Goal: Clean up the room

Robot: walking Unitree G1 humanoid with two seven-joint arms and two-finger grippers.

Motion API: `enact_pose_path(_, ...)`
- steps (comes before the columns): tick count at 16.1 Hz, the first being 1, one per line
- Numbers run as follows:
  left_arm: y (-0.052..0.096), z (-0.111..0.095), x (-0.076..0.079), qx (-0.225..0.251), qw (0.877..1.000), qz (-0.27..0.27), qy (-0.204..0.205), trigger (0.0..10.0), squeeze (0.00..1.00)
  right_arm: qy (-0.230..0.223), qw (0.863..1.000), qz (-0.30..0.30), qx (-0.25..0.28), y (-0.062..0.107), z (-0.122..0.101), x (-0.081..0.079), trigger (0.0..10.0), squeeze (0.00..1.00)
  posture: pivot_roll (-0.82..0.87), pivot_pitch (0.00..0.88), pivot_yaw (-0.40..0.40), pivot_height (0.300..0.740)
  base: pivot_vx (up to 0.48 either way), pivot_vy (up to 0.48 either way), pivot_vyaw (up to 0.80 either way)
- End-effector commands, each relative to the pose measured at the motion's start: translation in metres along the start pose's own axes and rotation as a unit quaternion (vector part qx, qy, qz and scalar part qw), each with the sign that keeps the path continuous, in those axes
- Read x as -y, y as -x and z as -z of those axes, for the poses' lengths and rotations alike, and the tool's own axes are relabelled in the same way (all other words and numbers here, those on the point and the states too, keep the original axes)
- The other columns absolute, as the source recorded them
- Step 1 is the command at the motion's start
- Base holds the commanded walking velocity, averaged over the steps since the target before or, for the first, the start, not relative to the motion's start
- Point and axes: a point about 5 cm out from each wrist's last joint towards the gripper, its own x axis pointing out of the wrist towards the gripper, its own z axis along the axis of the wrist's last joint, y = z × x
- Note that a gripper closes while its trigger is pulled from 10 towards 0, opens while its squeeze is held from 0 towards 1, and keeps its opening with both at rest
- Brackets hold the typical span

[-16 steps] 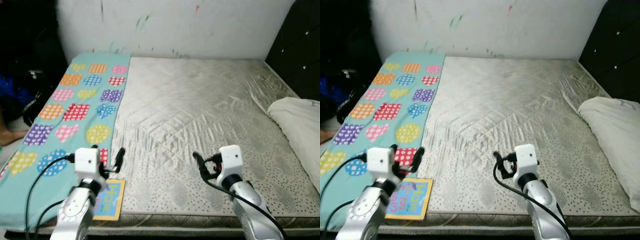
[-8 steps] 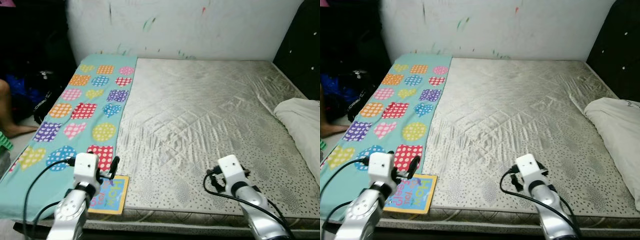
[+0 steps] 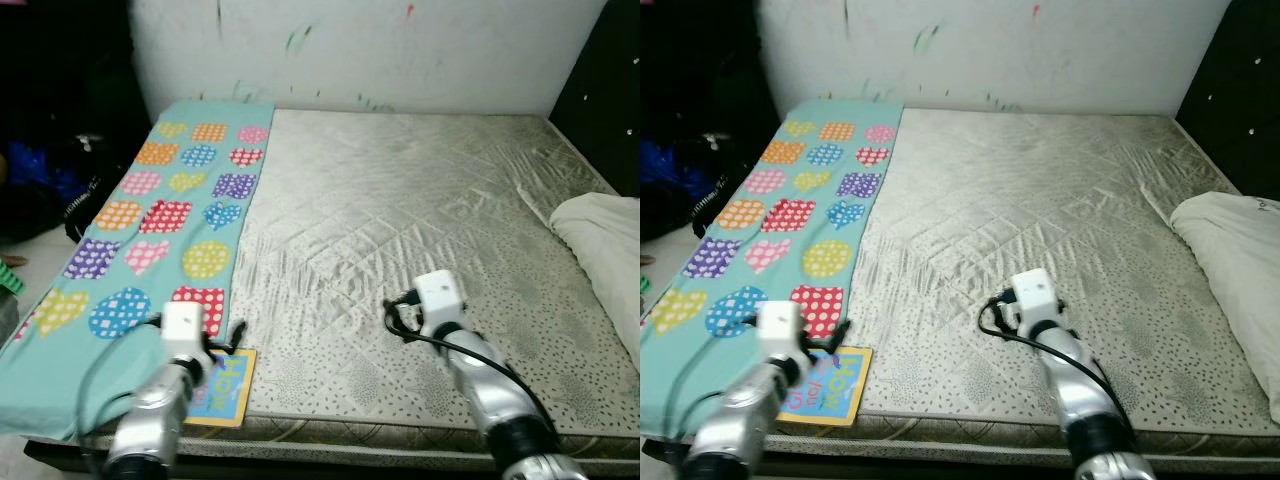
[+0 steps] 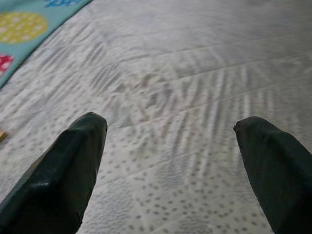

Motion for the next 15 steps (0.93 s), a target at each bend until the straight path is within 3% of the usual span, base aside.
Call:
enact_pose_path(1, -0.003, 0.003, 0.005, -0.008, 1.000, 0.009, -0.010, 10.0, 0.00, 0.005, 1.000, -0.007, -0.016, -0.002, 0.008, -0.005, 10.0, 0.00, -0.08, 0.000, -0.032, 0.740, 0.000, 0.000, 0.00)
enact_pose_path(4, -0.013, 0.006, 0.015, -0.021, 1.000, 0.013, 0.016, 10.0, 0.00, -0.006, 0.998, -0.009, -0.059, -0.006, 0.024, -0.023, 10.0, 0.00, -0.09, 0.000, -0.028, 0.740, 0.000, 0.000, 0.00)
enact_pose_path(6, -0.018, 0.010, 0.010, -0.049, 0.998, -0.009, 0.036, 10.0, 0.00, 0.002, 0.992, -0.035, -0.119, -0.004, 0.043, -0.035, 10.0, 0.00, -0.10, 0.000, -0.022, 0.740, 0.000, 0.000, 0.00)
enact_pose_path(7, -0.019, 0.011, 0.005, -0.059, 0.997, -0.025, 0.053, 10.0, 0.00, -0.015, 0.993, -0.013, -0.114, -0.006, 0.039, -0.029, 10.0, 0.00, -0.10, 0.000, -0.015, 0.740, 0.000, 0.000, 0.00)
enact_pose_path(9, -0.018, 0.008, -0.010, -0.071, 0.995, -0.062, 0.022, 10.0, 0.00, 0.015, 0.996, 0.013, -0.090, -0.010, 0.029, -0.014, 10.0, 0.00, -0.11, 0.000, -0.003, 0.740, 0.000, 0.000, 0.00)
enact_pose_path(11, -0.014, 0.012, -0.020, -0.078, 0.991, -0.080, 0.073, 10.0, 0.00, 0.011, 0.995, 0.048, -0.085, -0.010, 0.029, -0.007, 10.0, 0.00, -0.12, 0.000, 0.002, 0.740, 0.000, 0.000, 0.00)
enact_pose_path(13, -0.012, 0.010, -0.035, -0.075, 0.983, -0.126, 0.110, 10.0, 0.00, -0.006, 0.996, 0.045, -0.073, -0.018, 0.018, -0.022, 10.0, 0.00, -0.10, 0.000, -0.003, 0.740, 0.000, 0.000, 0.00)
enact_pose_path(15, -0.008, 0.006, -0.051, -0.079, 0.978, -0.162, 0.109, 10.0, 0.00, -0.015, 0.996, 0.047, -0.079, -0.022, 0.015, -0.034, 10.0, 0.00, -0.08, 0.000, -0.012, 0.740, 0.000, 0.000, 0.00)
